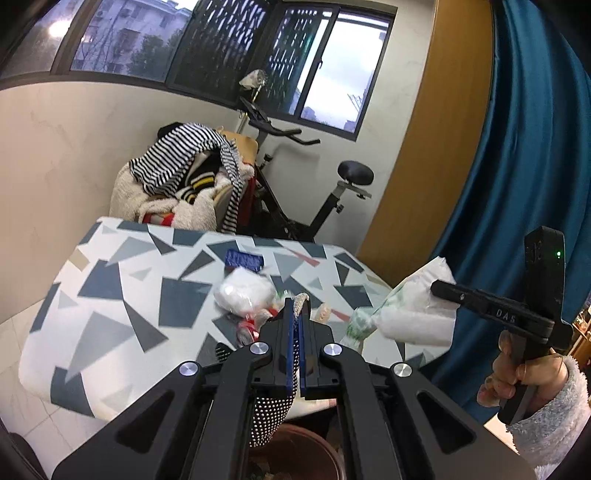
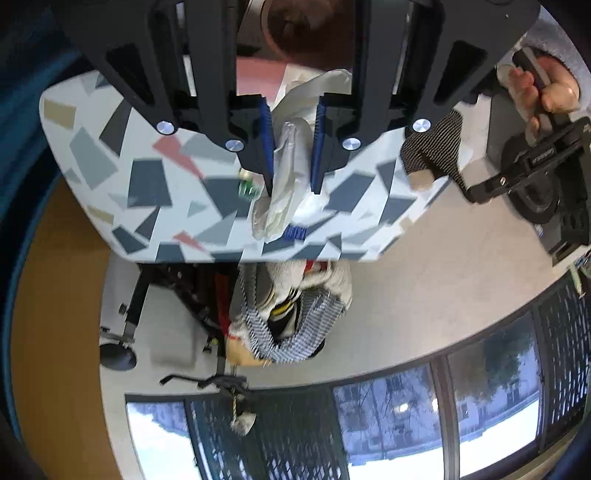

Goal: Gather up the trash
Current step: 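Lift the tissue and glove and carry them down over the bin, then open both grippers to drop the tissue and glove into the bin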

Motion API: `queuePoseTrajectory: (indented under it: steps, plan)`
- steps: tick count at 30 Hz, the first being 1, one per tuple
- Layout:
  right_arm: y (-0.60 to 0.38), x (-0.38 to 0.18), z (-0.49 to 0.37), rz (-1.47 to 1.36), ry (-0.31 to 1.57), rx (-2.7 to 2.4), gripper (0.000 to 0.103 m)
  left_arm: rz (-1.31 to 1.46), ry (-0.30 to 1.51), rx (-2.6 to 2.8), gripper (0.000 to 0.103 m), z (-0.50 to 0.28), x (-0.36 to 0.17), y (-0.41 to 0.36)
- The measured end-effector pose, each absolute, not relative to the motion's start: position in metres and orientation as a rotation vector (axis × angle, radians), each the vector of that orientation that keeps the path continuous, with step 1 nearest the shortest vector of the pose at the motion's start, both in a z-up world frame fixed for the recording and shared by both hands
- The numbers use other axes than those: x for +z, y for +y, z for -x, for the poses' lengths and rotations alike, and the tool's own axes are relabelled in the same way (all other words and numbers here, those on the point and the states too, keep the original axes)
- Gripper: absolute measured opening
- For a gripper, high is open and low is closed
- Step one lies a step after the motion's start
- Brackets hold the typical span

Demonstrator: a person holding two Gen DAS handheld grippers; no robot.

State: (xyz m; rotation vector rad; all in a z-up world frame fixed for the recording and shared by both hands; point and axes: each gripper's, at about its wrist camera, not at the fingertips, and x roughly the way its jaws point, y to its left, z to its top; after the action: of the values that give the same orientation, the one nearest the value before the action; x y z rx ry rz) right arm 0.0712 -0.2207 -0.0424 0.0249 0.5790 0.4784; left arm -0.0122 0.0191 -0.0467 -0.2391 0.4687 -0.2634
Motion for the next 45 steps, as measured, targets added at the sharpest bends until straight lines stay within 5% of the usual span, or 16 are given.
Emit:
queuePoseTrajectory:
  steps: [32, 40, 41, 42, 45]
  plan:
    - [-0.151, -0.249, -0.055, 0.116, 1.098, 0.537, 0.021, 0.336, 0.595, -0.258, 0.002, 0.042, -0.12, 0.012]
    - [-0.152, -0.263, -0.061, 0.068, 1.109, 0.559, 0.046, 0.3, 0.604, -0.26, 0.002, 0.044, -0.124, 0.004]
    - [-0.154, -0.262, -0.062, 0.059, 1.101, 0.563, 0.052, 0.298, 0.603, -0.264, 0.002, 0.044, -0.125, 0.003]
    - [-0.157, -0.258, -0.061, 0.043, 1.07, 0.571, 0.069, 0.294, 0.604, -0.266, 0.002, 0.045, -0.125, 0.003]
    - [-0.165, -0.251, -0.057, 0.04, 0.999, 0.58, 0.087, 0.284, 0.613, -0.27, 0.002, 0.045, -0.13, 0.001]
